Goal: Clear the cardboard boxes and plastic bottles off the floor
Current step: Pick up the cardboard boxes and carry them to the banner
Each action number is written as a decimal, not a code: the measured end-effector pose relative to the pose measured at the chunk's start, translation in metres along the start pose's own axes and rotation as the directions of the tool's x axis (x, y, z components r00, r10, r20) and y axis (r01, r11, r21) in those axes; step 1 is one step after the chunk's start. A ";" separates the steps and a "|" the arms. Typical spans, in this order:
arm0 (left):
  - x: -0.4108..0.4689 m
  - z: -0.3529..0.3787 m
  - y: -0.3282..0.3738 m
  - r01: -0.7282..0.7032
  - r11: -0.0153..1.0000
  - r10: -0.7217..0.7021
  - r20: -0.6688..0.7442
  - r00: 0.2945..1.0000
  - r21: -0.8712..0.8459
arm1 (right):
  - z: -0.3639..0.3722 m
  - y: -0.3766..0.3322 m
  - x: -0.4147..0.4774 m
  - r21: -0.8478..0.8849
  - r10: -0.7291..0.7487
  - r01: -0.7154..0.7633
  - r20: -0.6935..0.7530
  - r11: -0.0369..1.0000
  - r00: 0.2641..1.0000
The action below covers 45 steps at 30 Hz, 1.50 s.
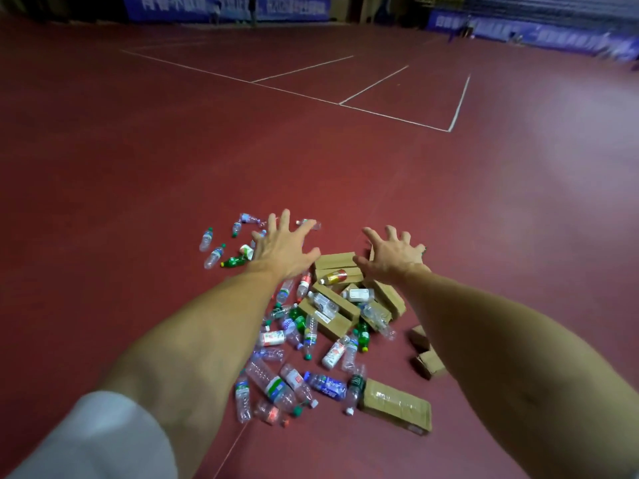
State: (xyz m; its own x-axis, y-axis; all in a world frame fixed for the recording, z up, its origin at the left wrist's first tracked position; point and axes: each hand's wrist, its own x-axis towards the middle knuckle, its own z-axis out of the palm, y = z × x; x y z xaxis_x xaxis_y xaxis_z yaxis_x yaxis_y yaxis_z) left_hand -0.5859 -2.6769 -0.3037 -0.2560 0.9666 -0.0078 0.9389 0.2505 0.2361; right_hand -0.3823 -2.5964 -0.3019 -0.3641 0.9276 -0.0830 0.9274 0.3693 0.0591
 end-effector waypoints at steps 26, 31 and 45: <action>0.182 0.109 0.366 -0.040 0.995 0.047 0.069 0.997 -0.092 | 0.041 0.388 0.116 -0.030 0.029 -0.027 0.084 0.999 0.996; 0.249 0.126 0.405 -0.082 0.989 0.092 0.077 0.993 -0.123 | 0.044 0.427 0.160 -0.056 0.093 -0.088 0.100 0.995 0.991; 0.340 0.148 0.470 0.062 0.995 -0.058 0.063 0.996 -0.074 | 0.043 0.526 0.275 -0.017 -0.047 0.049 0.086 0.999 0.995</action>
State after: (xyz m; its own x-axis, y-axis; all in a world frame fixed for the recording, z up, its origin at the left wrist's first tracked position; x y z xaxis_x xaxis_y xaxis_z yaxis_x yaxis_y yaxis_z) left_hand -0.1972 -2.2226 -0.3394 -0.2947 0.9520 -0.0831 0.9015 0.3058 0.3063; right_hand 0.0088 -2.1495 -0.3364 -0.3988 0.9011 -0.1705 0.9069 0.4150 0.0722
